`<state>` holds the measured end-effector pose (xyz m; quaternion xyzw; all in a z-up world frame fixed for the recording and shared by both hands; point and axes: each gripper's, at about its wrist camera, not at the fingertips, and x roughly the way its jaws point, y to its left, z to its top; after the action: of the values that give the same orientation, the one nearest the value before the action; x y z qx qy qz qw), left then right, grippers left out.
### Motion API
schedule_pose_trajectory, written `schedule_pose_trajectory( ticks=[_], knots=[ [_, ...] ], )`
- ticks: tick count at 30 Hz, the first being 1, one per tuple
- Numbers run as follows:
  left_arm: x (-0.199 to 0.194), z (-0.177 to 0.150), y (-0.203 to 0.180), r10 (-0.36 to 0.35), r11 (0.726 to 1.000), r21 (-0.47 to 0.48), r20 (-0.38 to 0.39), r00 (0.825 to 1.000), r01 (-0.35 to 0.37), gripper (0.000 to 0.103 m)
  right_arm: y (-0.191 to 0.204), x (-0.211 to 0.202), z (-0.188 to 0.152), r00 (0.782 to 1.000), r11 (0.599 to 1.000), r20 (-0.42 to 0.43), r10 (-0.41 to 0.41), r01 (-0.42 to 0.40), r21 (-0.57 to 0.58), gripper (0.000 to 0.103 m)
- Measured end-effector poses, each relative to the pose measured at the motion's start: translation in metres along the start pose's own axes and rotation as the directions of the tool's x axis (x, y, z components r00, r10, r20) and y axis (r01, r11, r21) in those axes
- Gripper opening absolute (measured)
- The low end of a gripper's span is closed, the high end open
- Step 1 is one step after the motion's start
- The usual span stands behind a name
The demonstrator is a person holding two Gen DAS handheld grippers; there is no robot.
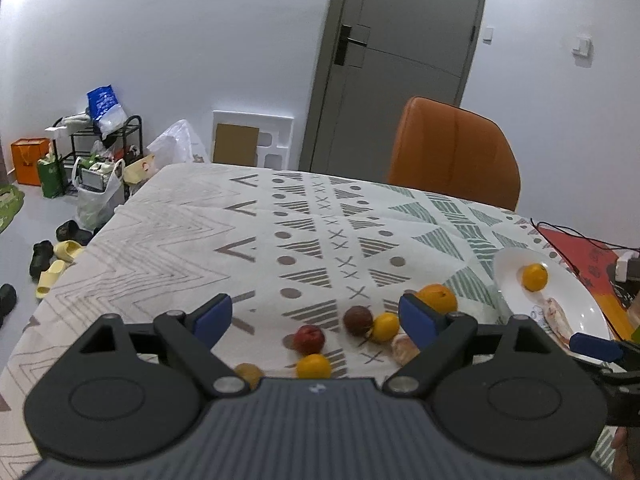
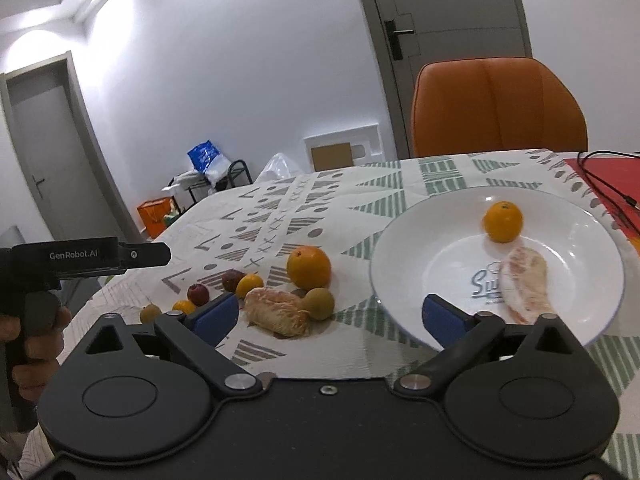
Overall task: Organize fruits
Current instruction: 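Move both tools back to the fruit pile, then grasp a brown kiwi with the right tool while the left tool grasps another kiwi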
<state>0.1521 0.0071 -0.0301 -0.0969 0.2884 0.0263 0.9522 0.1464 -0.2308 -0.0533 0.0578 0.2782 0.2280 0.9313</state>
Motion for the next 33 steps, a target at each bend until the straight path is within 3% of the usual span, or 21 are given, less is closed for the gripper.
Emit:
schedule_pose_trajectory(
  ticks=[10,18,23,29,33],
  knots=[
    [0.004,-0.017,0.028,-0.007,0.998,-0.055,-0.038,0.999,0.005,0.082,0.018,0.017,0.002,0.999,0.999,-0.045,0.003,-0.004,-0.041,0.077],
    [0.007,-0.028,0.048,-0.001,0.994,-0.11,-0.056,0.998,-0.005,0.065,0.024,0.034,0.002,0.996,0.997,-0.091,-0.017,0.011,-0.07,0.054],
    [0.011,-0.034,0.058,-0.004,0.991,-0.136,-0.081,0.997,-0.007,0.049,0.025,0.046,0.004,0.994,0.996,-0.105,-0.043,0.035,-0.08,0.039],
    [0.015,-0.036,0.063,-0.058,0.987,-0.152,-0.083,0.995,0.045,0.024,0.022,0.057,0.005,0.99,0.994,-0.112,-0.081,0.072,-0.081,0.033],
    [0.015,-0.035,0.062,-0.066,0.988,-0.147,-0.084,0.994,0.053,0.024,0.027,0.062,0.006,0.989,0.992,-0.116,-0.089,0.078,-0.1,0.031]
  ],
)
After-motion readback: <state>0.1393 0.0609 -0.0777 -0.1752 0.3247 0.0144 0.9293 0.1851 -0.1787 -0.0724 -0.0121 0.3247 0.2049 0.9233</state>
